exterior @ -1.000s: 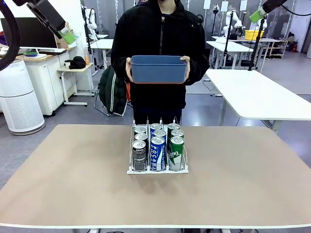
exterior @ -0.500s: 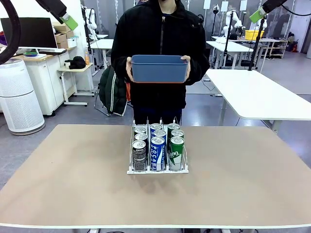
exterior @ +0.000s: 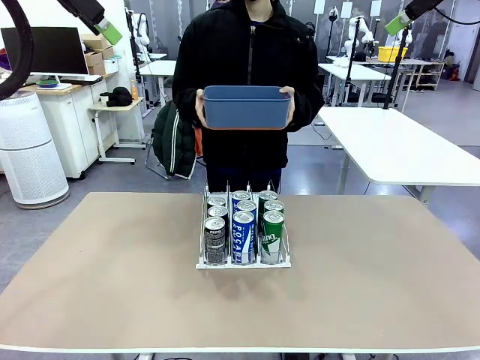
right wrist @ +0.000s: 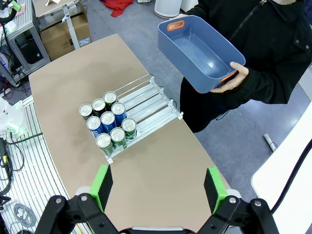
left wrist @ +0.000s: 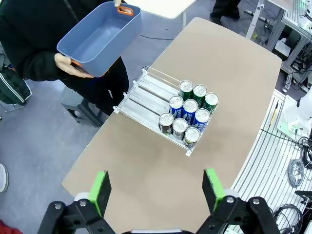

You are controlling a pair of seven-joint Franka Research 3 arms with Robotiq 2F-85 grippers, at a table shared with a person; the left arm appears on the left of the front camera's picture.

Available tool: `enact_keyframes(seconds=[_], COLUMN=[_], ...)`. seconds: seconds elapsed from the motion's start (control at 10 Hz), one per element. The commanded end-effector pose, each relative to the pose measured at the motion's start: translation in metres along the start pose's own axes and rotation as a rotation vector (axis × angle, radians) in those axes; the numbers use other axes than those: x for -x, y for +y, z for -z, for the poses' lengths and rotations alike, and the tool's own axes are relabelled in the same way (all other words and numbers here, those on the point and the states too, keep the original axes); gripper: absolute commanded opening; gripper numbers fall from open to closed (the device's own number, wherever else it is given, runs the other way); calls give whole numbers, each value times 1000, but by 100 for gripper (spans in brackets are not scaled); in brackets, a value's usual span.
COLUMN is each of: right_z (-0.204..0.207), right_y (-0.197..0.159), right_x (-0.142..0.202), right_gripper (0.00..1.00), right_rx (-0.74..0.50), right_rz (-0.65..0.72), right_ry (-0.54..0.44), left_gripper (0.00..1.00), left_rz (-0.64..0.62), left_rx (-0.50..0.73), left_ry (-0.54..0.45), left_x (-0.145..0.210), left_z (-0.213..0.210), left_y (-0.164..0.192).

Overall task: Fill the beverage cans into the dispenser.
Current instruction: Place the picked Pepsi coke in the line of the Automatic Can Dispenser with the same cans.

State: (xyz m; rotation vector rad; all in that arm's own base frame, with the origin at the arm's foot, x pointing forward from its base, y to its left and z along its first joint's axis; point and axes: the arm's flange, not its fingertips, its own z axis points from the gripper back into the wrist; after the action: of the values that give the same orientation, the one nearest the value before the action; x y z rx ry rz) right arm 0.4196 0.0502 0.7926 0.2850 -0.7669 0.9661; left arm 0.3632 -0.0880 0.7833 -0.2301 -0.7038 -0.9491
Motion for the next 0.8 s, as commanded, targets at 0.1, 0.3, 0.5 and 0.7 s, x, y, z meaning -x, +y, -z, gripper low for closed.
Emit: enact_keyframes(seconds=[0.1, 0.3, 0.5, 0.7], right_z=[0, 0, 0, 0], right_y=[1, 1, 1, 1], right_x=[0, 0, 0, 0], right_gripper=[100, 100, 100, 100], right_rx=[-9, -9, -9, -9], right_rz=[6, 6, 6, 6], right_ry=[-1, -1, -1, -1], left_gripper=[100, 100, 100, 100], left_rz=[2, 2, 2, 2], left_rx=[1, 1, 1, 1], left_ry=[5, 5, 5, 5], left_x=[1, 1, 1, 1], left_z=[0, 0, 0, 0], left_y=[0, 0, 0, 0])
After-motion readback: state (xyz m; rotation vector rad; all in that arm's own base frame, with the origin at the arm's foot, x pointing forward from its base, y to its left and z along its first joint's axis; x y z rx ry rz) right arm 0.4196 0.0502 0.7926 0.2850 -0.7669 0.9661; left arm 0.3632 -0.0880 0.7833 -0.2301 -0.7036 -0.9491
